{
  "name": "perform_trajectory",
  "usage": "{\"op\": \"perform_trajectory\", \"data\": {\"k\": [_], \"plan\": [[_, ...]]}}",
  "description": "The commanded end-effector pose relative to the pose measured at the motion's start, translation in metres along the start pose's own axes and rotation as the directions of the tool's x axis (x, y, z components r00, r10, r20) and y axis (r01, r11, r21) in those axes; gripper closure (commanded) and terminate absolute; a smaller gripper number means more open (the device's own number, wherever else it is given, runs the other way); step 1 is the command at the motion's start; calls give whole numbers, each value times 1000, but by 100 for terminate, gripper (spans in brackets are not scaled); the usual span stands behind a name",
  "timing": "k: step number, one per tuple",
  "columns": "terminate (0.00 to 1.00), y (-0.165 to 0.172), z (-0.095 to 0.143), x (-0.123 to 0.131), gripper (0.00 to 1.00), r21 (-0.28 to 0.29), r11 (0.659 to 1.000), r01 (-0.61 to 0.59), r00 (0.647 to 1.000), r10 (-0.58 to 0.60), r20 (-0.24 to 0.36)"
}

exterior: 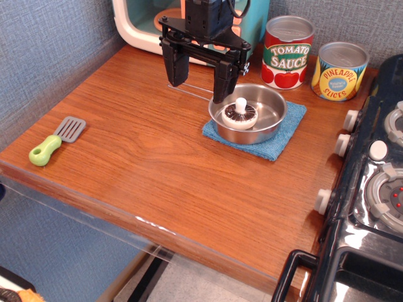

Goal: Move the spatula under the pot.

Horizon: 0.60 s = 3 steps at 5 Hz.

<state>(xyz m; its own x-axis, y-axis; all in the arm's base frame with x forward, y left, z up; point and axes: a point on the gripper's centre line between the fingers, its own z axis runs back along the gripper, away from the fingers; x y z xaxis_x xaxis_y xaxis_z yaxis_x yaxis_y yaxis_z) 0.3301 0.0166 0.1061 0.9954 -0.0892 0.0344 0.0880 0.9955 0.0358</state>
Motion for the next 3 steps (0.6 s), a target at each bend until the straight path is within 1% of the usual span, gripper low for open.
{"op": "perform_trajectory", "data": {"k": [1,2,3], "plan": [[0,0,0,0,0,0,1000,0,1000,0,0],[0,8,2,-12,0,-67,997,-30,1000,30,2],[0,22,4,-29,0,-82,996,-40,999,41,12]]}}
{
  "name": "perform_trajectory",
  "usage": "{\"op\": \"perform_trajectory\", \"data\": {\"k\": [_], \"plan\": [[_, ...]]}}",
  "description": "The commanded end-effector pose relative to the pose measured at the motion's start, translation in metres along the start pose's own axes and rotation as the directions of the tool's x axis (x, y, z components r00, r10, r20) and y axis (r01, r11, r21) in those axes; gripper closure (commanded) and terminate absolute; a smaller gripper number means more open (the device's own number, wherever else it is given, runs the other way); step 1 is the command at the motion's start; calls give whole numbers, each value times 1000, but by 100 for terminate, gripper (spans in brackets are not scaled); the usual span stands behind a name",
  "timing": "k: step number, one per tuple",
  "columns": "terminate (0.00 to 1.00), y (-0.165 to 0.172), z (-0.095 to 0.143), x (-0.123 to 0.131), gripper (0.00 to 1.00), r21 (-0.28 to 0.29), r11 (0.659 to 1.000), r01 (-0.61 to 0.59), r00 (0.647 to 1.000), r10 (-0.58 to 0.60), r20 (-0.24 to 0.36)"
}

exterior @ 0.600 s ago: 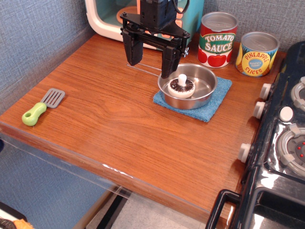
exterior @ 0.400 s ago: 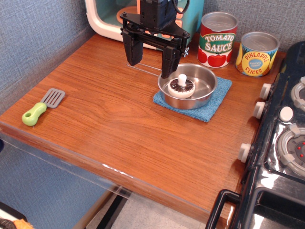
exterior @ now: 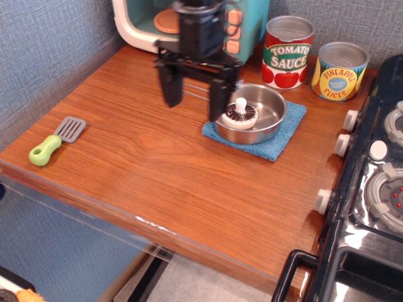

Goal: Move the spatula under the pot.

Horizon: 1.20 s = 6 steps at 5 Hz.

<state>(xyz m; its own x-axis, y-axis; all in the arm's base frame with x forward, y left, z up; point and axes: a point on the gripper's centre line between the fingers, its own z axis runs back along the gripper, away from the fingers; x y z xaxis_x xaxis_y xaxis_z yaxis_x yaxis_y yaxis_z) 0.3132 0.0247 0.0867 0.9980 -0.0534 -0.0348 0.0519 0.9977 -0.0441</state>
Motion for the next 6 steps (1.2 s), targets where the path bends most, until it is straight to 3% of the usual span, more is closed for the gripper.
{"op": "perform_trajectory", "data": {"k": [1,2,3,4,6], "plan": [[0,47,25,-40,0,17,1000,7,993,-9,115],[0,94,11,-75,0,97,995,-18,991,5,131],[0,142,-9,-94,0,130,989,-76,993,63,104],[0,183,-30,-101,0,117,987,-110,991,101,84],[0,193,-56,-93,0,109,985,-137,989,130,67]]}}
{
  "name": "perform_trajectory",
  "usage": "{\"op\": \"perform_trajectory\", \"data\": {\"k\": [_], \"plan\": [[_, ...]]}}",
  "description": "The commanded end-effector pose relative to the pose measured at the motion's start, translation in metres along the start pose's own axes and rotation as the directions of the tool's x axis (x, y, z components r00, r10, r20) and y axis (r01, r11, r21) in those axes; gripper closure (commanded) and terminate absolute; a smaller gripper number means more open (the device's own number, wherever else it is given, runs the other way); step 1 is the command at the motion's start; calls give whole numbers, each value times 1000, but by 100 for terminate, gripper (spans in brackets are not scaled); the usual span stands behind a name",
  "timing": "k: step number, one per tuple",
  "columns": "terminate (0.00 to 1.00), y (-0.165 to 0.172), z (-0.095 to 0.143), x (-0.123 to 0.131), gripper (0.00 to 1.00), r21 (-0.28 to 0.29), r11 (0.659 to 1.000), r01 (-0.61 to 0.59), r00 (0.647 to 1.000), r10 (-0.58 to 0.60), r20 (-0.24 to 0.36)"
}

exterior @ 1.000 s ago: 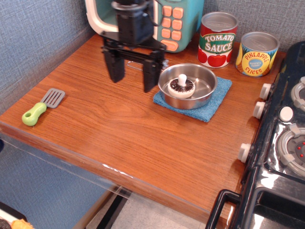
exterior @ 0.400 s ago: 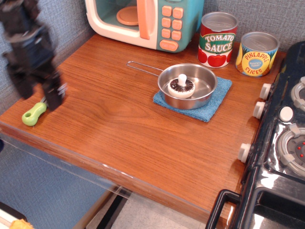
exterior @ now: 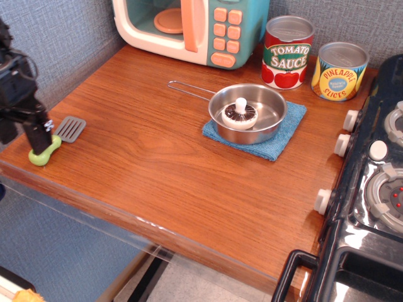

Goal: Move the spatula under the pot.

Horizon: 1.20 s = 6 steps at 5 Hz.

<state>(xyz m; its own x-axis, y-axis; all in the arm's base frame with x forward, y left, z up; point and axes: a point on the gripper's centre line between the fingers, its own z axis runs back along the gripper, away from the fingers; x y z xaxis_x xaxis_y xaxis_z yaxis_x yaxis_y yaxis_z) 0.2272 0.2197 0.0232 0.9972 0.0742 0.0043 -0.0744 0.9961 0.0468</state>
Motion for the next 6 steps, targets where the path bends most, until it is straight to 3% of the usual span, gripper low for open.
{"op": "perform_trajectory", "data": {"k": [1,2,3,4,5,6], "plan": [[0,-14,4,1,0,22,1000,13,999,-14,36],[0,-23,7,1,0,30,998,46,998,-47,47],[0,-24,0,0,100,47,998,37,999,-38,28],[0,-23,1,0,100,56,998,23,999,-25,29],[0,-32,23,2,100,56,998,6,997,-10,73],[0,-75,70,4,100,9,999,40,989,-41,141]]}}
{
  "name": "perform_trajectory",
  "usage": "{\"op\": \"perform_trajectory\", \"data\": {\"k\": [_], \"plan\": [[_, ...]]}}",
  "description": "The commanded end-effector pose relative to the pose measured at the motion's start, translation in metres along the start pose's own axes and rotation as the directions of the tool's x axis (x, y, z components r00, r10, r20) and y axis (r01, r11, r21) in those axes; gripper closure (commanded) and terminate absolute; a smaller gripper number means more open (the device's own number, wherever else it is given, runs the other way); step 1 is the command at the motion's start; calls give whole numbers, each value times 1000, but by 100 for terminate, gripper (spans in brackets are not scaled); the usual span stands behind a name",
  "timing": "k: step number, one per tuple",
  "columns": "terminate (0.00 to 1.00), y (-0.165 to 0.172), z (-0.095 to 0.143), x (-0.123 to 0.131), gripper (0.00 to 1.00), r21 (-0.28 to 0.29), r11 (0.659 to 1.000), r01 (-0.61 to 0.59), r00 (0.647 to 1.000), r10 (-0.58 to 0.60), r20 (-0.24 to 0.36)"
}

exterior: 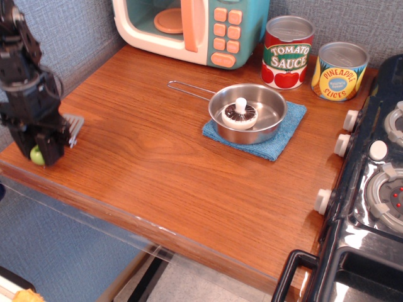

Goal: Move the spatula under the pot.

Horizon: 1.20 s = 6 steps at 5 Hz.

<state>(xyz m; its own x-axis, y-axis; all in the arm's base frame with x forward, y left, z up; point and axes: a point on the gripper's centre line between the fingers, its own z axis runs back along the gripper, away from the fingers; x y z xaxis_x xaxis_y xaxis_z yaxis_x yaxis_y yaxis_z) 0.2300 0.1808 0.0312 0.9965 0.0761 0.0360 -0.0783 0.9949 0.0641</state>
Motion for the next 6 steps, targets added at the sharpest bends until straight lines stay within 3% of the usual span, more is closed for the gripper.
{"op": "perform_trajectory", "data": {"k": [1,2,4,6], "plan": [[0,-81,79,5,100,-79,993,82,993,-75,96],[0,-131,68,-1,100,-80,990,112,993,-110,36],[0,-207,20,-13,100,-52,987,155,986,-158,-58],[0,-215,-8,-4,100,-48,986,158,984,-161,-81]]}}
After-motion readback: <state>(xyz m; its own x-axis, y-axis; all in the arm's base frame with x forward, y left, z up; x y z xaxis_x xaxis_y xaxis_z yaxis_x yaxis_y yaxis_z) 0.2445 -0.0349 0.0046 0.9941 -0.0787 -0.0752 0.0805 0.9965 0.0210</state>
